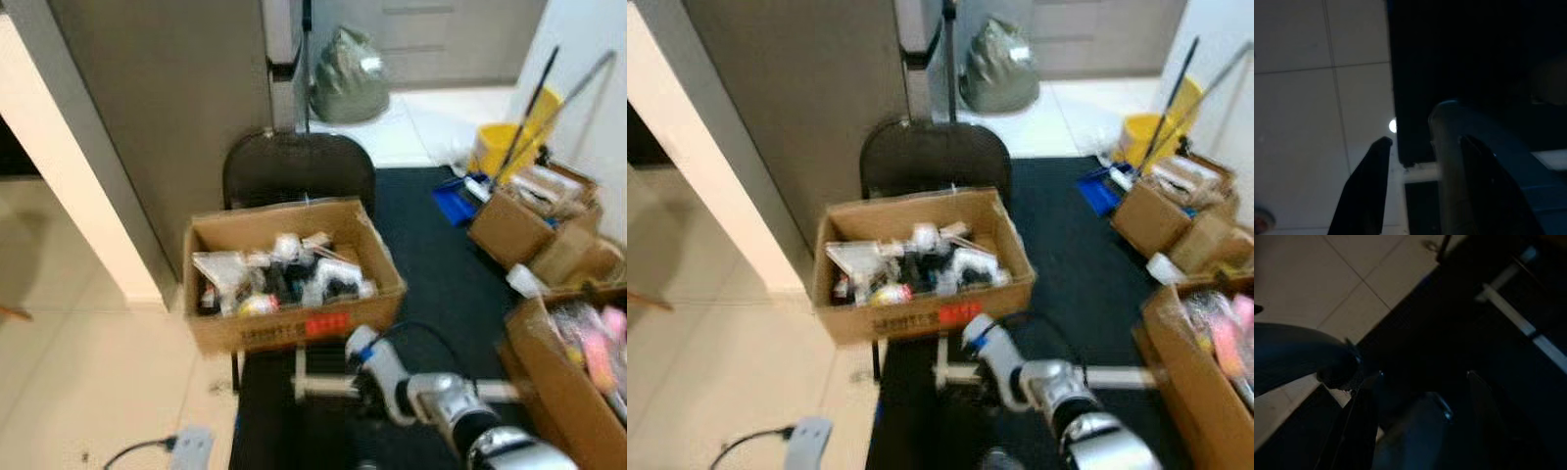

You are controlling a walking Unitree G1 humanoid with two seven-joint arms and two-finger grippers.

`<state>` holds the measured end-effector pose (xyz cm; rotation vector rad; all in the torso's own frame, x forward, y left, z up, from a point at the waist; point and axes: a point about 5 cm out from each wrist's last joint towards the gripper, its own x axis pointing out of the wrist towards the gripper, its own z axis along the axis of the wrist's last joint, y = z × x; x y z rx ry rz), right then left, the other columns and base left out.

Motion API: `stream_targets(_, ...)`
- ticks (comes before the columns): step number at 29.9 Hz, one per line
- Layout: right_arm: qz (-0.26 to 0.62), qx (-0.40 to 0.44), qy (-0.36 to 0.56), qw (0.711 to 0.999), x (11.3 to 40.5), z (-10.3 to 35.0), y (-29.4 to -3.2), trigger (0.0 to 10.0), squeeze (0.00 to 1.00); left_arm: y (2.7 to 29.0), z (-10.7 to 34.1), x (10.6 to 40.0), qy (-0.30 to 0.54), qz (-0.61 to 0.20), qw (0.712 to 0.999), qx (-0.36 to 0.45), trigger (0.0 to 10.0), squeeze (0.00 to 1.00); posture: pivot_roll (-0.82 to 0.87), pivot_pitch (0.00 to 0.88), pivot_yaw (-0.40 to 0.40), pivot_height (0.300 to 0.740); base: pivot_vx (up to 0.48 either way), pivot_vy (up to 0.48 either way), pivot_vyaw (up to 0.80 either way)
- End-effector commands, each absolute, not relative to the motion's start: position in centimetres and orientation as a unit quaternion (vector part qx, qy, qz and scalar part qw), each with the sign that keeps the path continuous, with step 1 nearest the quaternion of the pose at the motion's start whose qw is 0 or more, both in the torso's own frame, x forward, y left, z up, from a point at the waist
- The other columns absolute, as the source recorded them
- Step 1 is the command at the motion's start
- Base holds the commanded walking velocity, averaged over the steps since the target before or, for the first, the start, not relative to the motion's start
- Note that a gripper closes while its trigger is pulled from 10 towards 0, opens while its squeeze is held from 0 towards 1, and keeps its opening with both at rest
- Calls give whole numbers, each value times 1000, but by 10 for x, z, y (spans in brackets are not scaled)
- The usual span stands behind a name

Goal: Picking trash to rubbish bin

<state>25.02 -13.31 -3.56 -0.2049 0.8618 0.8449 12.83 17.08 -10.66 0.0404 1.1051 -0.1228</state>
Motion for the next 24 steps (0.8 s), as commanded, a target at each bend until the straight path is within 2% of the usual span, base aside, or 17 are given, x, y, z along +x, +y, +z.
stream_targets(1,387,-112,406,821,251,-37,-129,10000,0,168,-111,118,544,-67,836,18,10000,0,41,46,14,740,0,0,0)
stream_targets(5,303,-146,467,818,223,-62,-147,10000,0,167,-111,118,543,-68,837,17,10000,0,41,48,13,740,0,0,-153)
stream_targets(8,292,-146,473,818,220,-64,-149,10000,0,167,-111,118,544,-68,836,17,10000,0,42,48,14,740,0,0,-671)
stream_targets(13,150,-142,525,826,190,-82,-181,10000,0,166,-111,117,544,-69,836,19,10000,0,44,48,17,740,0,0,-788)
stream_targets(20,106,-161,555,809,169,-90,-197,10000,0,168,-110,118,538,-72,839,37,10000,0,37,44,20,740,0,0,-788)
stream_targets(21,97,-170,568,800,160,-94,-201,10000,0,169,-110,120,535,-75,840,49,10000,0,37,44,20,740,0,0,-788)
stream_targets(24,93,-176,574,794,154,-96,-202,10000,0,170,-109,121,533,-77,839,76,10000,0,37,44,20,740,0,0,-788)
